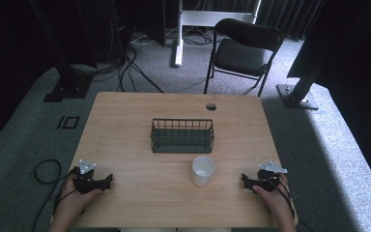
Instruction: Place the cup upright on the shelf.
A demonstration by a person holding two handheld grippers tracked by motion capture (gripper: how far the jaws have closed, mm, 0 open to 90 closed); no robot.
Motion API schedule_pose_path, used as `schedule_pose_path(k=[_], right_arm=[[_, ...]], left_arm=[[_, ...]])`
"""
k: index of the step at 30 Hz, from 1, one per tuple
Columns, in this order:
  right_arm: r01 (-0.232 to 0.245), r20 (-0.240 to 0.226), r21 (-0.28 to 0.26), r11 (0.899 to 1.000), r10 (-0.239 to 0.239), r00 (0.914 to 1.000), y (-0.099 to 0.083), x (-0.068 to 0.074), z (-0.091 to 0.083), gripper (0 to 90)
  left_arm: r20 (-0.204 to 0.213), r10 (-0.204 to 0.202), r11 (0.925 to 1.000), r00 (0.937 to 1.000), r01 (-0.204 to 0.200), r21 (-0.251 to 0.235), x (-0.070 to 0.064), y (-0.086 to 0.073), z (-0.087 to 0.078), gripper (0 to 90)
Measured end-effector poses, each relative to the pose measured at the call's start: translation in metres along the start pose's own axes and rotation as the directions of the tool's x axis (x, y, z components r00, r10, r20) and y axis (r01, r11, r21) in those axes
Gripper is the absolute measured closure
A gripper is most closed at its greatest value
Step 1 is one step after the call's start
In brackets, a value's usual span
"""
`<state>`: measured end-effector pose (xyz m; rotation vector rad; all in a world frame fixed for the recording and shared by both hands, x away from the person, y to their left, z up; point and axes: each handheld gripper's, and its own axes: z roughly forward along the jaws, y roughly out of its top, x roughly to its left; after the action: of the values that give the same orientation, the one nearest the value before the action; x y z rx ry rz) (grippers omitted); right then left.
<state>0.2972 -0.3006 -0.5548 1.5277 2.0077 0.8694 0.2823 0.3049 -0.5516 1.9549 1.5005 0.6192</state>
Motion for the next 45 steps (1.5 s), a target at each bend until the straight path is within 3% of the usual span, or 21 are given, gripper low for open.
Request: schedule_pose_path(k=[24,30,33,39,43,44,45], right_arm=[[-0.006,0.004,0.001,1.0,0.006,1.0,0.001,-0.001,0.001,11.3],[-0.007,0.004,0.001,1.0,0.007,1.0,0.001,0.0,0.001,11.3],[-0.007,0.004,0.001,1.0,0.007,1.0,0.001,-0.001,0.001,11.3],[-0.007,0.004,0.001,1.0,0.007,1.0,0.001,-0.001,0.001,11.3],[-0.007,0.004,0.001,1.0,0.007,1.0,0.001,-0.001,0.001,11.3],[-0.007,0.004,0.001,1.0,0.007,1.0,0.001,-0.001,0.001,11.3],[-0.007,0.004,0.001,1.0,0.007,1.0,0.001,-0.001,0.001,11.3]], left_arm=[[0.015,0.016,0.9998,0.9998,-0.017,0.009,0.0,-0.001,0.0,3.5],[0.043,0.047,0.9988,0.9979,-0.047,0.008,-0.003,-0.001,0.0,3.5],[0.087,0.093,0.9956,0.9918,-0.094,0.003,-0.009,0.0,0.0,4.0],[0.116,0.146,0.9893,0.9825,-0.144,-0.025,-0.02,0.004,0.001,4.0],[0.14,0.149,0.9884,0.9789,-0.143,-0.051,-0.023,0.007,-0.001,4.0],[0.174,0.143,0.9884,0.9743,-0.132,-0.075,-0.027,0.009,-0.003,4.0],[0.18,0.156,0.9855,0.9712,-0.141,-0.094,-0.03,0.011,-0.004,4.0]])
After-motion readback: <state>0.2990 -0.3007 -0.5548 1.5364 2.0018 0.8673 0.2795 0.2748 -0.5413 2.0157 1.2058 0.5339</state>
